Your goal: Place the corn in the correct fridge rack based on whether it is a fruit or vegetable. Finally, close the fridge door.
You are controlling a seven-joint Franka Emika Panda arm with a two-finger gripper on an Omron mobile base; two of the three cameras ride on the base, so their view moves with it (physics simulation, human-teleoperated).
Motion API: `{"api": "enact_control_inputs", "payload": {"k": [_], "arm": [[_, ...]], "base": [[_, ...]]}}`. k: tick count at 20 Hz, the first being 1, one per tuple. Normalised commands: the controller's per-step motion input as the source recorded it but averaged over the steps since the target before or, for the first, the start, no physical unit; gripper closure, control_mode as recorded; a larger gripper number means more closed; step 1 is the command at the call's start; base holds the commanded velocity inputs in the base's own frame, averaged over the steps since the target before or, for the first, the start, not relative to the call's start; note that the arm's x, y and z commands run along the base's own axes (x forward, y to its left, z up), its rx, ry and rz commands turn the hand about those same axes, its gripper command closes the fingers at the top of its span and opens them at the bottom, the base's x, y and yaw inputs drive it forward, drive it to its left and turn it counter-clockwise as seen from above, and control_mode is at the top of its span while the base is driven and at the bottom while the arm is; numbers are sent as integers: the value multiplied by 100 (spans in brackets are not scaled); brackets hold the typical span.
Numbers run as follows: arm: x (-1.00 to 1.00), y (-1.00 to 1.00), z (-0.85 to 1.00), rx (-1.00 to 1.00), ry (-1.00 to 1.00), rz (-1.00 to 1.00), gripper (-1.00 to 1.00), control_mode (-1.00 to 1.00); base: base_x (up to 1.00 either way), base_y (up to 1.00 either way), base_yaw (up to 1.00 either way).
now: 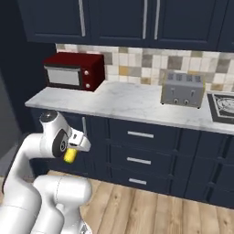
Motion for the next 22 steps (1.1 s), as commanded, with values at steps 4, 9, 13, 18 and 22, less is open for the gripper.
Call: {"api": "enact_control_inputs", "payload": {"k": [4,9,13,18,22], "arm": [[0,0,0,0,0,0,100,100],[0,0,0,0,0,0,100,100],[0,0,0,0,0,0,100,100],[0,0,0,0,0,0,100,100],[0,0,0,0,0,0,100,100]], "base": [[-98,55,47],[-56,97,54],[-11,100,49],[41,100,34],[79,100,25]]}}
